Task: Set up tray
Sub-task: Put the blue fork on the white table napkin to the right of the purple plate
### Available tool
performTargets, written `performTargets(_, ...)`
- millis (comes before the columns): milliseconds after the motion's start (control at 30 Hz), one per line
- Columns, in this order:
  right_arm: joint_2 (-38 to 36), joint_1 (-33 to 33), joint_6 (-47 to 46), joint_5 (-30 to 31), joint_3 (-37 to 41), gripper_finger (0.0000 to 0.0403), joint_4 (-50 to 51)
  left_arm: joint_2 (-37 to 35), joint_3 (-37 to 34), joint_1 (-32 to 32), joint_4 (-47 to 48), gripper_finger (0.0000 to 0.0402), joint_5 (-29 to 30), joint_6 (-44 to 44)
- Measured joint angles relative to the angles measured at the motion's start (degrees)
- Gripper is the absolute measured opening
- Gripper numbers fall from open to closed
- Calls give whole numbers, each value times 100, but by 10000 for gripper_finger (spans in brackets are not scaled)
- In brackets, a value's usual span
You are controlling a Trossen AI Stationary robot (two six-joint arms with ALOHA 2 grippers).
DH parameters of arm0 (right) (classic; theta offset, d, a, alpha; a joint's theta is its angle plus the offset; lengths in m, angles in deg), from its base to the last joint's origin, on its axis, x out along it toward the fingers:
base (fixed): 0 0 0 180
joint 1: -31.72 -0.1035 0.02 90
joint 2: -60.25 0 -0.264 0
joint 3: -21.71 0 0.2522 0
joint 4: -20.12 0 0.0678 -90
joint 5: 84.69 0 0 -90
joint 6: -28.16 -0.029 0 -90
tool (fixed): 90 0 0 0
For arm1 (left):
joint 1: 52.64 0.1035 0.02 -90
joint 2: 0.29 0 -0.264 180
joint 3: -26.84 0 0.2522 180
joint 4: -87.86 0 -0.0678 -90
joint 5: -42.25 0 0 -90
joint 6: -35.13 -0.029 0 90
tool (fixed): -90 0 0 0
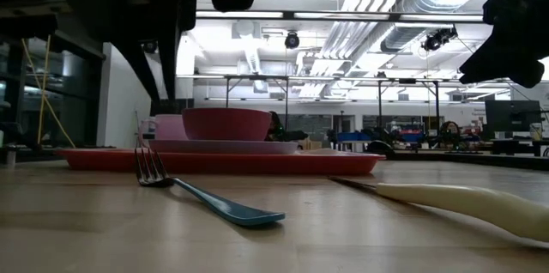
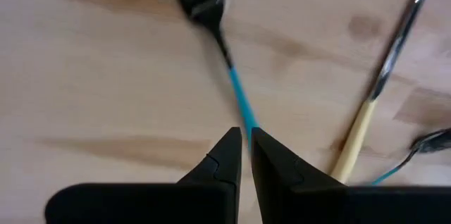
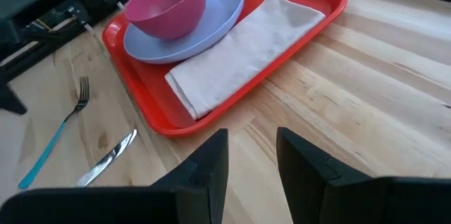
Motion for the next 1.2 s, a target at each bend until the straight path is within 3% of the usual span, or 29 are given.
performTargets(533,-2,0,616,-182,0,99,-317,16,0,1,-114,65,38,164)
performTargets(667,-2,0,691,-182,0,99,-343,243,-7,2,-305,65,-121,141)
performTargets(867,-10,0,719,-215,0,99,-386,729,2,1,-1370,65,-487,118)
performTargets(1200,43,-2,828,-355,0,99,-429,785,-4,1,-1356,65,-476,257)
